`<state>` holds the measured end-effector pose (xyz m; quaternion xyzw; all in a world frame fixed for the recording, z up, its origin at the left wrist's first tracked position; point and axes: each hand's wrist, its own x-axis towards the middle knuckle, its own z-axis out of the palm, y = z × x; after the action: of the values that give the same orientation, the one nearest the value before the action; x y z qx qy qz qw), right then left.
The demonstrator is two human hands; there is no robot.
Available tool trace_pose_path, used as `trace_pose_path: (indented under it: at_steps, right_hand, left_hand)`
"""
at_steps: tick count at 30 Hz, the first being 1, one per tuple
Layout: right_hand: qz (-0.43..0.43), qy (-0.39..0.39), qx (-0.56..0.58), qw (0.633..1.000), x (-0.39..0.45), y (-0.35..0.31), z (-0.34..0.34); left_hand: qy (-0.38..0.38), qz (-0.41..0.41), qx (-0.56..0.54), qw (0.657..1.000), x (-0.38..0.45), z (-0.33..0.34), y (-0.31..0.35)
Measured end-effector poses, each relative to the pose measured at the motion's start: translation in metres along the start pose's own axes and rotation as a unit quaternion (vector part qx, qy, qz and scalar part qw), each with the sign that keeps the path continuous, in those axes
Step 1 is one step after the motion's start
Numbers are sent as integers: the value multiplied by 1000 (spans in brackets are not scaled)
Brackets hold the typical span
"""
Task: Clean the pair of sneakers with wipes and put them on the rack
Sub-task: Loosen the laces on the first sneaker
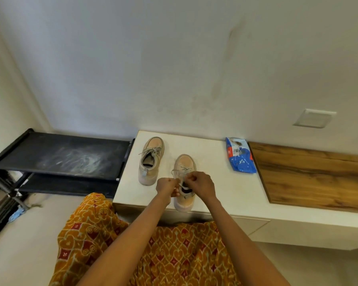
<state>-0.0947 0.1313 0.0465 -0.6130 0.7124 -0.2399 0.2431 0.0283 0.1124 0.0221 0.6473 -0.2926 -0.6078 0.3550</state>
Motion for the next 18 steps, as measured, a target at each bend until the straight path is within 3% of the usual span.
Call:
trace_pose_path:
  at_steps: [2, 5, 7, 8, 10, 11, 15, 18]
  right_hand:
    - [-40, -9, -154, 987, -8, 4, 6]
    - [-26, 48, -194, 980, -17, 12, 13]
    - [2, 85, -170, 982, -22, 14, 12]
    - [24, 86, -146, 985, -23, 14, 11]
    - [67, 62, -63, 994, -23, 15, 6]
    - [76, 44, -21, 996, -22, 16, 4]
    - [65, -3, 7, 998, -22, 12, 2]
    - [57, -4, -37, 998, -25, 11, 2]
  left_hand:
    - [27, 112, 55, 992, -3, 3, 0]
    - [42, 323, 183, 928, -18, 6, 2]
    - [24, 418, 324, 848, -25, 6, -3]
    - [17, 448, 414, 792, -26, 4, -7]
    - [24, 466, 550, 693, -26, 1, -15]
    - [25, 454, 576, 680, -27, 1, -16]
    - [-36, 403, 580, 707, -29, 10, -9]
    - [-78, 360, 544, 753, -25, 10, -8]
